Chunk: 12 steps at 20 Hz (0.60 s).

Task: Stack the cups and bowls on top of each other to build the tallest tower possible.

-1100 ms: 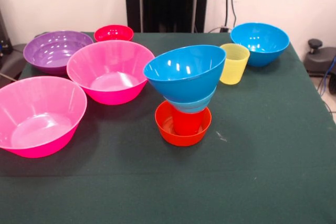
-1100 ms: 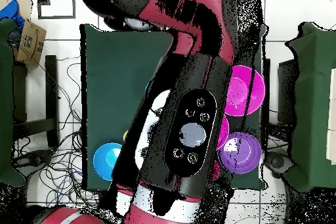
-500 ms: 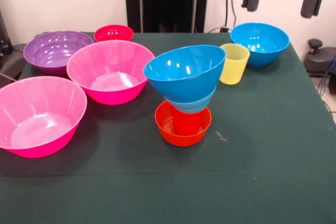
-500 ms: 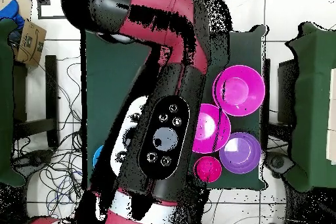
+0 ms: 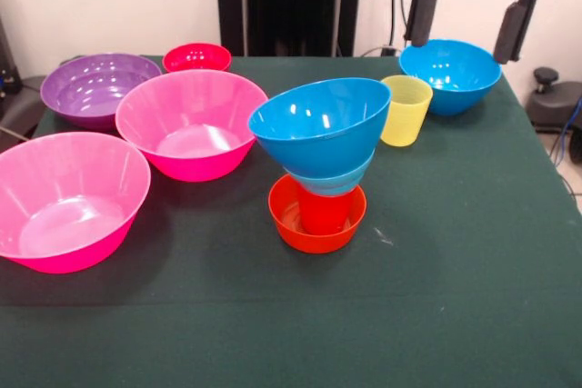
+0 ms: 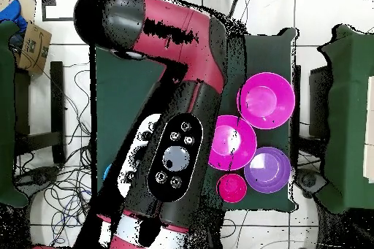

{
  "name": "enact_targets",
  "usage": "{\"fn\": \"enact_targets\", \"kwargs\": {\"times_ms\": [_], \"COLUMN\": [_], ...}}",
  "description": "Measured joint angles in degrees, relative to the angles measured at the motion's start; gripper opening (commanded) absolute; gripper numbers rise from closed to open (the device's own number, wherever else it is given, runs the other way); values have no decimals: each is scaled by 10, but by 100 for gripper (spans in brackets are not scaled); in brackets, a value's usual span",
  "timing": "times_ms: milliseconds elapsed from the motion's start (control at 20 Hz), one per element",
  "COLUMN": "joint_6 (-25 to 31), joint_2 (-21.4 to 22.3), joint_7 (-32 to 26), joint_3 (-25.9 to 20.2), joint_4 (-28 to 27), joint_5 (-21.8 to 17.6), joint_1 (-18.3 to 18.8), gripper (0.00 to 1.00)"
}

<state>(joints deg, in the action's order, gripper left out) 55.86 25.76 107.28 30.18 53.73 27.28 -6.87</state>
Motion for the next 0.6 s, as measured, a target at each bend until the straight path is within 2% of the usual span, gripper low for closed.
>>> {"fn": "enact_targets", "kwargs": {"times_ms": [300,600], "joint_6": [-9,-10], "joint_2": [0,-3], "joint_7": [54,62], "joint_3": [10,13], "joint_4": [20,20], "joint_5": [-2,-8], "joint_1": [-1,-2], "gripper": [100,100]}}
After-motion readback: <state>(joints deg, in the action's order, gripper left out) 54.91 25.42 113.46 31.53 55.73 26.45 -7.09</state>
